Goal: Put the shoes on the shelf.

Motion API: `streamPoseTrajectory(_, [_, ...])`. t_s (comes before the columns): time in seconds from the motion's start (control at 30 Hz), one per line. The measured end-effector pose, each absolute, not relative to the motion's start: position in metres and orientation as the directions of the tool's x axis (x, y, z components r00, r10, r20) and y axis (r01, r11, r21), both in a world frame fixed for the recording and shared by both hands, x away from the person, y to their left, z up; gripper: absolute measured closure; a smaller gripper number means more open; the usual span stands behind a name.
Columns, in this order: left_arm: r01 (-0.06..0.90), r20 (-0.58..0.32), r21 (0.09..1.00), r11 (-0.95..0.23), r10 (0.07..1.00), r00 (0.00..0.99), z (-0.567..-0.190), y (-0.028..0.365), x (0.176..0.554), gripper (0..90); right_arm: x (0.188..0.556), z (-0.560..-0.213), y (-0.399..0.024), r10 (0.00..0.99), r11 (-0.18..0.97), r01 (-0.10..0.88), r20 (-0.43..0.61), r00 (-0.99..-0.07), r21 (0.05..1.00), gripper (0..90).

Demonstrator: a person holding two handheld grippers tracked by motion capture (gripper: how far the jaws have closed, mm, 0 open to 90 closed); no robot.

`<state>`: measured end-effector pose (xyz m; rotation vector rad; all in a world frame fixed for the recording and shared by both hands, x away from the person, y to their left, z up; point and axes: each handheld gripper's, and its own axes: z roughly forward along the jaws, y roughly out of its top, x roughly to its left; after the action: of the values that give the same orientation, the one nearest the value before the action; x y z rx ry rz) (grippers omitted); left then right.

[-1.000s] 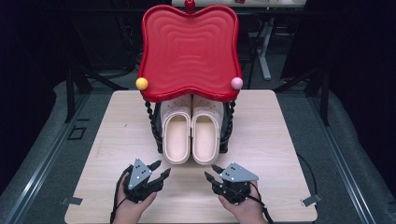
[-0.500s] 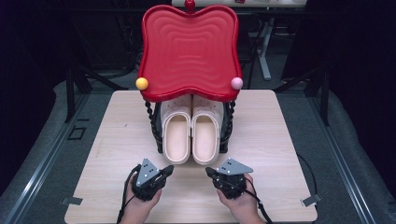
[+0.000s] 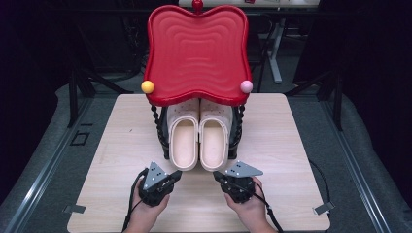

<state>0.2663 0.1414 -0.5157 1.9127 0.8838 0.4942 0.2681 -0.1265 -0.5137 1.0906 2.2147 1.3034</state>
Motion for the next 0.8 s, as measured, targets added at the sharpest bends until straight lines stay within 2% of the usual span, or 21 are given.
streamPoseTrajectory(0.33, [0.368,-0.011,0.88,-0.299,0.764,0.645,-0.509,0.144,0.266,90.0,0.267,-0.505,-0.13,0.779,0.277,0.43,0.061,-0.624,0.859,90.0])
streamPoseTrajectory(0.8, [0.351,0.014,0.891,-0.287,0.792,0.61,-0.496,0.145,0.29,90.0,0.285,-0.489,-0.137,0.819,0.281,0.414,0.01,-0.574,0.866,90.0])
